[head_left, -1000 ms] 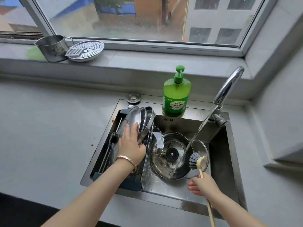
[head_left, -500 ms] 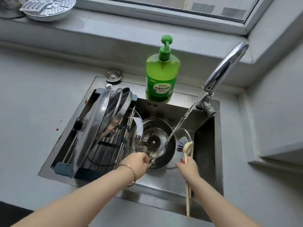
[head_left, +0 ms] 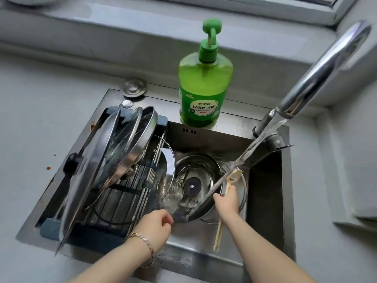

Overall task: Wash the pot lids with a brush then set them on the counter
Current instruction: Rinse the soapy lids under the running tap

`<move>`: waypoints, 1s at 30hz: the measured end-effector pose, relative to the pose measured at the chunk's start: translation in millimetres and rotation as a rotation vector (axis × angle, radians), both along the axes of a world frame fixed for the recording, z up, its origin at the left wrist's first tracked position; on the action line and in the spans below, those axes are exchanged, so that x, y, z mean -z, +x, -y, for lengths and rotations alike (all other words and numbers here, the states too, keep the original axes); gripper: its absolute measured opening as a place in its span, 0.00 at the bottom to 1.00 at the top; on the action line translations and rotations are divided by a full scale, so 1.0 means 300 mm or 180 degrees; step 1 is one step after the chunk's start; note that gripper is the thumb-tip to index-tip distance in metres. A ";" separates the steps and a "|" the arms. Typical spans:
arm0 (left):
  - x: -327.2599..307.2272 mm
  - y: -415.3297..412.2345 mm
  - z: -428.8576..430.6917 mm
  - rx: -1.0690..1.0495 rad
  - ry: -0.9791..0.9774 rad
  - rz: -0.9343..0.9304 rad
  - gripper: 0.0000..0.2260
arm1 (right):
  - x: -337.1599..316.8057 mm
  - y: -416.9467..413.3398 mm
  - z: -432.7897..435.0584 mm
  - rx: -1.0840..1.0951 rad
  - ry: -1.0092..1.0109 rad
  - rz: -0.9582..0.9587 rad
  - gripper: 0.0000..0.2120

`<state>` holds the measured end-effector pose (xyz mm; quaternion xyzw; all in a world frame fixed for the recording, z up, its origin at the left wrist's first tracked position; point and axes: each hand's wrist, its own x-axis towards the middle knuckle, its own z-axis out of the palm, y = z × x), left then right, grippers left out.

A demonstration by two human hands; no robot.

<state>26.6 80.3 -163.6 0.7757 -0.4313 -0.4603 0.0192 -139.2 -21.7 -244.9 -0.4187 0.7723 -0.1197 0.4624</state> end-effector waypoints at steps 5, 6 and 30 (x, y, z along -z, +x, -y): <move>-0.037 -0.004 -0.016 -0.0178 0.0048 -0.0307 0.12 | -0.187 -0.040 -0.003 -0.0833 -0.0338 -0.0378 0.10; -0.041 -0.007 -0.018 -0.0318 0.0062 -0.0412 0.12 | -0.237 -0.060 -0.002 -0.0978 -0.0345 -0.0488 0.10; -0.394 -0.056 -0.024 -0.2063 -0.0302 -0.2802 0.22 | -0.734 -0.265 -0.219 -0.2129 -0.0626 -0.1219 0.23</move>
